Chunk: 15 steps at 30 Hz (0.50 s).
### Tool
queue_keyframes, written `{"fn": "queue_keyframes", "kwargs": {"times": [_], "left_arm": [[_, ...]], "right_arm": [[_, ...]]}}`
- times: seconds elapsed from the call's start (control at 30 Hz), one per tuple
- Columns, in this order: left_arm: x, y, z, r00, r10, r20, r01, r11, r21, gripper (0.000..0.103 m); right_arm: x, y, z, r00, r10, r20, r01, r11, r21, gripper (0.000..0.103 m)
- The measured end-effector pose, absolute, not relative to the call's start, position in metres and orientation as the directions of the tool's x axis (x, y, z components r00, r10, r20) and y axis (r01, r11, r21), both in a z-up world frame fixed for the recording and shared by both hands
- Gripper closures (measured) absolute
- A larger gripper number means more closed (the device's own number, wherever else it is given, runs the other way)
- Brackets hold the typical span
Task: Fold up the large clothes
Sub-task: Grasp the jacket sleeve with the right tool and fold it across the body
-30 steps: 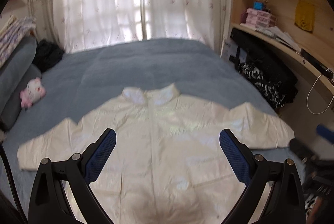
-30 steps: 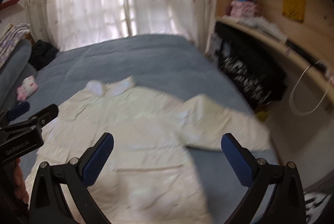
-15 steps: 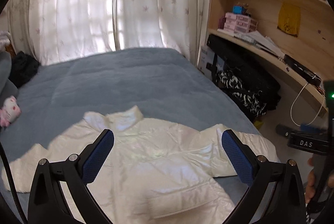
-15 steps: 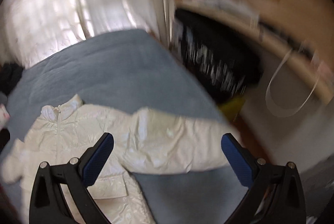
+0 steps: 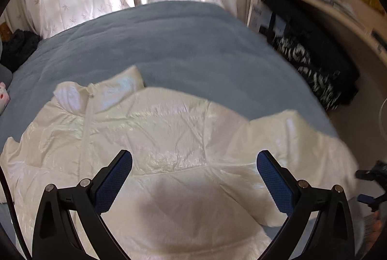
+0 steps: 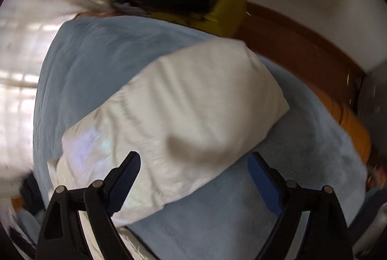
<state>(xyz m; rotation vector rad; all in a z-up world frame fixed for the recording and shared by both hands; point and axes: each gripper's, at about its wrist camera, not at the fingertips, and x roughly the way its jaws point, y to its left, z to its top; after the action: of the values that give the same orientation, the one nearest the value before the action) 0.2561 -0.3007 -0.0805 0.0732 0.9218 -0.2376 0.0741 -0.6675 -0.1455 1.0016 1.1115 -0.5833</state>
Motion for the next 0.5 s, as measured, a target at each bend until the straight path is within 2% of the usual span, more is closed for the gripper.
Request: {"fn": "queue_keyframes", "kwargs": {"times": [0.17, 0.27, 0.3, 0.37, 0.4, 0.43, 0.47, 0.5], "left_arm": [[0.267, -0.311, -0.109, 0.542, -0.201, -0.816, 0.22, 0.971, -0.092, 0.001], [0.27, -0.313, -0.124, 0.507, -0.215, -0.835, 0.212, 0.97, -0.121, 0.001], [0.27, -0.312, -0.126, 0.506, -0.218, -0.835, 0.211, 0.969, -0.125, 0.002], [0.269, -0.308, -0.129, 0.503, -0.232, -0.832, 0.214, 0.967, -0.14, 0.005], [0.269, -0.306, -0.129, 0.502, -0.237, -0.831, 0.215, 0.966, -0.145, 0.007], [0.268, -0.303, -0.127, 0.505, -0.235, -0.83, 0.21, 0.967, -0.145, 0.015], [0.266, -0.297, -0.124, 0.51, -0.226, -0.83, 0.202, 0.969, -0.139, 0.024], [0.264, -0.292, -0.119, 0.511, -0.228, -0.829, 0.2, 0.969, -0.143, 0.027]], "right_arm": [[0.066, -0.679, -0.179, 0.413, 0.139, -0.9, 0.838, 0.329, 0.436, 0.012], [0.063, -0.683, -0.194, 0.453, 0.117, -0.884, 0.844, 0.262, 0.467, 0.014], [0.062, -0.681, -0.194, 0.463, 0.088, -0.882, 0.845, 0.256, 0.47, 0.02], [0.064, -0.679, -0.19, 0.462, 0.041, -0.886, 0.849, 0.268, 0.455, 0.039], [0.065, -0.679, -0.189, 0.465, 0.024, -0.885, 0.849, 0.27, 0.454, 0.063], [0.065, -0.679, -0.185, 0.491, 0.012, -0.871, 0.837, 0.272, 0.475, 0.085], [0.065, -0.678, -0.179, 0.513, 0.001, -0.858, 0.825, 0.274, 0.493, 0.09], [0.066, -0.676, -0.172, 0.524, -0.021, -0.851, 0.821, 0.279, 0.499, 0.092]]}}
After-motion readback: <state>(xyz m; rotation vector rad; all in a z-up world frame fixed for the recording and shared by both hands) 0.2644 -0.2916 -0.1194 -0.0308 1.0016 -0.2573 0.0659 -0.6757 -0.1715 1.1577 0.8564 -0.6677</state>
